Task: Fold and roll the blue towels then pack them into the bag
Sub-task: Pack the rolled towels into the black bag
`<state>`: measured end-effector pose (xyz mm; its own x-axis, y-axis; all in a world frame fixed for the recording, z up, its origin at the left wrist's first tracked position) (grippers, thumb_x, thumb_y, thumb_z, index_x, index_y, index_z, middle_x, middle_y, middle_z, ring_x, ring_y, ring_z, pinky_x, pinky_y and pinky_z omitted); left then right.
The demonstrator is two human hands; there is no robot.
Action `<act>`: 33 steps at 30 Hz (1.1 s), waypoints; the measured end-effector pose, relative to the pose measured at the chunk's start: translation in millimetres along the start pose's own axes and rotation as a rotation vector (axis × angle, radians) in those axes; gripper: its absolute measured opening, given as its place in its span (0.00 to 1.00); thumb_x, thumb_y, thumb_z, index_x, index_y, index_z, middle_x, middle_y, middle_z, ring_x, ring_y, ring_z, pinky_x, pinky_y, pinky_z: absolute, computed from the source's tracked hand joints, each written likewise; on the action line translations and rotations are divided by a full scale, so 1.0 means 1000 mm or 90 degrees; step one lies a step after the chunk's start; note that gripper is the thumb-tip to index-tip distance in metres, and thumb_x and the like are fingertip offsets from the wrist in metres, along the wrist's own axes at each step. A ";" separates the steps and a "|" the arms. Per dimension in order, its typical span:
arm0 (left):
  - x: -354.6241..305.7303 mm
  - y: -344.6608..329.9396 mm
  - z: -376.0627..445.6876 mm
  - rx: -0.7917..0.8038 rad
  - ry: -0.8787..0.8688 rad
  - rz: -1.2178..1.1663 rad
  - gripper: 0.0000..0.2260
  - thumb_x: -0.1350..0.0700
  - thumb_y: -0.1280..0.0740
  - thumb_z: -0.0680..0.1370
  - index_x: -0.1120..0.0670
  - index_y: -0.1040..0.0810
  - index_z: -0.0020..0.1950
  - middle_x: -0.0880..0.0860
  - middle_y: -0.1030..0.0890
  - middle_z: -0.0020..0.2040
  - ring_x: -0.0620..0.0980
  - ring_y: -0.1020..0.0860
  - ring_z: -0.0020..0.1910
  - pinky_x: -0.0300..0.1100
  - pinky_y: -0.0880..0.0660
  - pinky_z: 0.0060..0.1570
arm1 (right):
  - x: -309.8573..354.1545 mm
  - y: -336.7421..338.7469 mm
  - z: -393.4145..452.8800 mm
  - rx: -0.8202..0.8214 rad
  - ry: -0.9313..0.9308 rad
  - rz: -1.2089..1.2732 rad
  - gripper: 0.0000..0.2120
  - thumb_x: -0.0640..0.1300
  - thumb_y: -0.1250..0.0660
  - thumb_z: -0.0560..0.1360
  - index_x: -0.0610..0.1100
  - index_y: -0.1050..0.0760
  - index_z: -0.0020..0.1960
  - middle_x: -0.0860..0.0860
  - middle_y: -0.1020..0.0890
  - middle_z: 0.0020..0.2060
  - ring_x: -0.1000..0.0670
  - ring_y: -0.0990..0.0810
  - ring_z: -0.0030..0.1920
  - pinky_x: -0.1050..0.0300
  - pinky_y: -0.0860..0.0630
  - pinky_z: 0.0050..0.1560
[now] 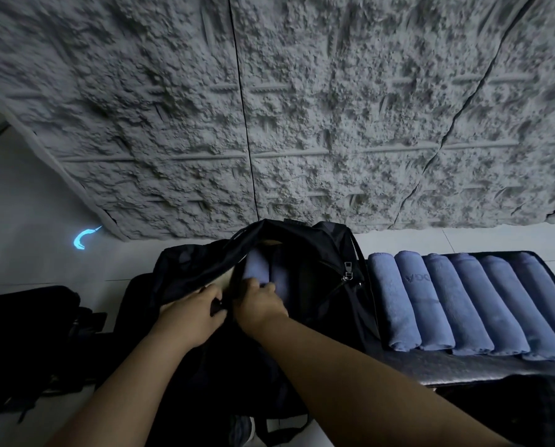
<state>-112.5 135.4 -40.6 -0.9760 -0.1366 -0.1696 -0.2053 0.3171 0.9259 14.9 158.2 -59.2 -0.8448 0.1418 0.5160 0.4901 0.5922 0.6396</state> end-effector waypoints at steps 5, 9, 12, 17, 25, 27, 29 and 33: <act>0.002 -0.003 0.001 -0.041 -0.021 0.008 0.09 0.50 0.42 0.80 0.45 0.26 0.58 0.48 0.25 0.61 0.48 0.26 0.58 0.42 0.28 0.51 | -0.005 0.003 -0.004 0.126 0.008 0.006 0.45 0.53 0.35 0.75 0.46 0.63 0.77 0.36 0.57 0.75 0.36 0.36 0.71 0.54 0.34 0.65; -0.004 -0.014 -0.002 0.083 -0.068 0.003 0.12 0.45 0.39 0.78 0.50 0.21 0.43 0.50 0.37 0.72 0.49 0.32 0.66 0.42 0.30 0.60 | -0.007 0.005 0.003 0.101 0.011 0.015 0.35 0.51 0.34 0.74 0.37 0.45 0.72 0.38 0.34 0.68 0.38 0.39 0.70 0.53 0.41 0.64; 0.002 -0.015 -0.003 0.132 -0.044 -0.048 0.20 0.42 0.40 0.78 0.56 0.22 0.36 0.54 0.28 0.64 0.52 0.27 0.62 0.46 0.28 0.60 | -0.007 0.001 0.011 0.054 0.004 0.048 0.25 0.51 0.33 0.71 0.41 0.34 0.63 0.41 0.30 0.61 0.41 0.33 0.65 0.57 0.39 0.56; 0.005 -0.015 -0.006 0.169 -0.072 -0.036 0.21 0.48 0.33 0.76 0.54 0.31 0.25 0.49 0.34 0.72 0.45 0.30 0.67 0.40 0.31 0.62 | -0.004 0.022 0.002 0.059 0.014 0.097 0.17 0.45 0.37 0.77 0.41 0.36 0.63 0.39 0.36 0.62 0.38 0.41 0.70 0.49 0.43 0.71; 0.015 -0.017 -0.007 0.171 -0.066 -0.075 0.13 0.48 0.27 0.70 0.44 0.31 0.36 0.48 0.27 0.57 0.45 0.26 0.55 0.36 0.28 0.53 | -0.007 -0.011 0.010 0.030 -0.060 -0.052 0.41 0.41 0.34 0.75 0.40 0.57 0.77 0.35 0.55 0.73 0.36 0.29 0.65 0.50 0.30 0.63; 0.017 -0.017 -0.010 0.147 -0.068 -0.104 0.13 0.50 0.27 0.70 0.43 0.32 0.39 0.43 0.30 0.47 0.42 0.27 0.47 0.32 0.30 0.43 | -0.007 -0.018 0.014 -0.001 -0.061 -0.107 0.35 0.42 0.38 0.77 0.38 0.53 0.76 0.36 0.51 0.73 0.36 0.32 0.67 0.48 0.29 0.61; 0.018 -0.018 -0.009 0.141 -0.062 -0.118 0.12 0.52 0.27 0.70 0.43 0.32 0.40 0.42 0.32 0.44 0.41 0.28 0.44 0.32 0.33 0.39 | -0.007 -0.021 0.014 -0.024 -0.058 -0.147 0.29 0.41 0.43 0.79 0.36 0.51 0.76 0.36 0.50 0.73 0.37 0.36 0.69 0.49 0.29 0.60; 0.017 -0.017 -0.004 0.158 -0.077 -0.132 0.12 0.54 0.27 0.70 0.46 0.30 0.45 0.41 0.34 0.45 0.41 0.30 0.46 0.30 0.35 0.39 | -0.017 -0.027 0.007 -0.014 -0.058 -0.211 0.25 0.39 0.46 0.80 0.37 0.48 0.75 0.38 0.42 0.71 0.41 0.34 0.67 0.52 0.30 0.58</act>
<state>-125.1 124.5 -57.8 -0.9103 -0.1146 -0.3978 -0.3969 0.5145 0.7601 14.9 145.4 -89.2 -0.9741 0.0152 0.2256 0.1892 0.6010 0.7766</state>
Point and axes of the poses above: each hand's wrist, its own z-axis towards the middle knuckle, its own y-axis out of the back of the hand, x = y × z, the point moved 4 cm from there along z, towards the middle knuckle
